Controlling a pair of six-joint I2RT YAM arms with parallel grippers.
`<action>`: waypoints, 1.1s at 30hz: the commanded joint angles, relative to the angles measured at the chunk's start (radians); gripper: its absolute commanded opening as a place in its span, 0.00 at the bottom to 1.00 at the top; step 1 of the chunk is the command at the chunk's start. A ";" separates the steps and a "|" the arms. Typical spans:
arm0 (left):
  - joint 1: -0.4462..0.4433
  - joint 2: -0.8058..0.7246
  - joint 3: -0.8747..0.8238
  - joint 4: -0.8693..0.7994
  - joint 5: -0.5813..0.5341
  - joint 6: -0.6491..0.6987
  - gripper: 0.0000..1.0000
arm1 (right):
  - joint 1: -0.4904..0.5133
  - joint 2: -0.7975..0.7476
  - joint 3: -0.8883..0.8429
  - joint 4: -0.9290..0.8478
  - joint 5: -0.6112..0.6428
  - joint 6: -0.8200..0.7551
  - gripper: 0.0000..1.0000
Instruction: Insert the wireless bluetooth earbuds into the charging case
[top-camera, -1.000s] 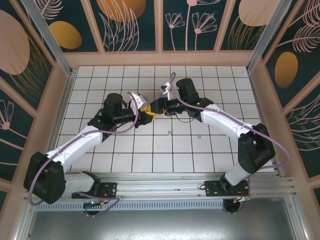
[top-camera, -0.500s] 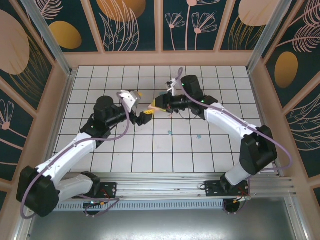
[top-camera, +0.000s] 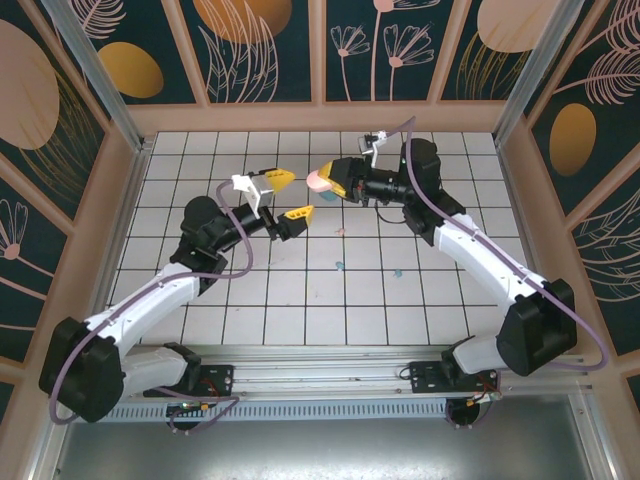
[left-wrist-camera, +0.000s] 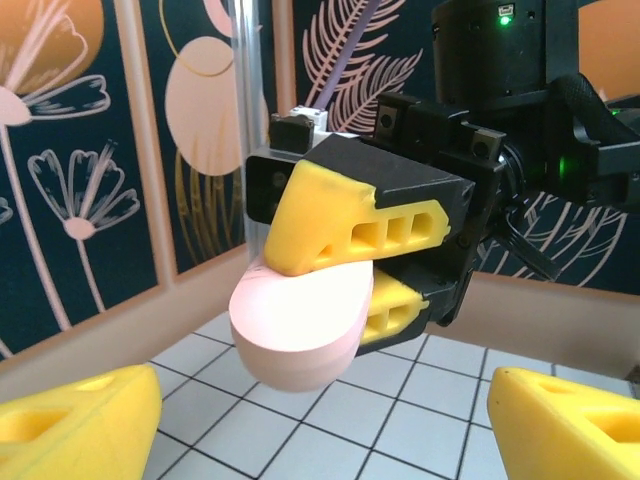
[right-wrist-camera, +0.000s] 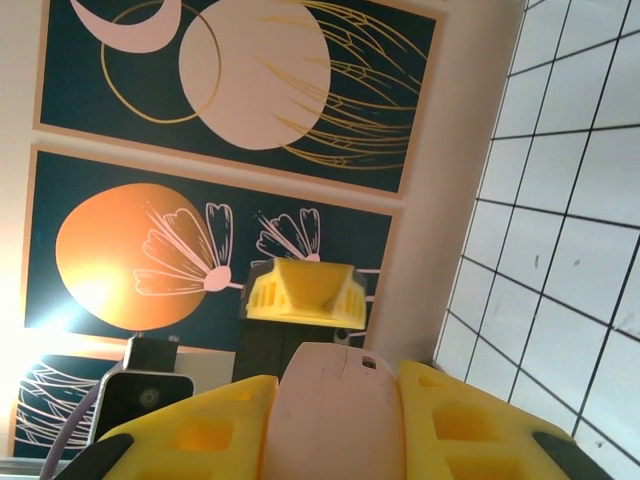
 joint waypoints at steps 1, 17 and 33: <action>0.002 0.039 0.036 0.138 0.061 -0.086 0.82 | 0.013 -0.022 -0.011 0.084 -0.017 0.053 0.11; 0.003 0.123 0.082 0.204 0.106 -0.133 0.63 | 0.036 -0.028 -0.034 0.150 -0.024 0.094 0.10; 0.003 0.161 0.089 0.184 0.094 -0.137 0.55 | 0.036 -0.022 -0.011 0.134 -0.038 0.080 0.08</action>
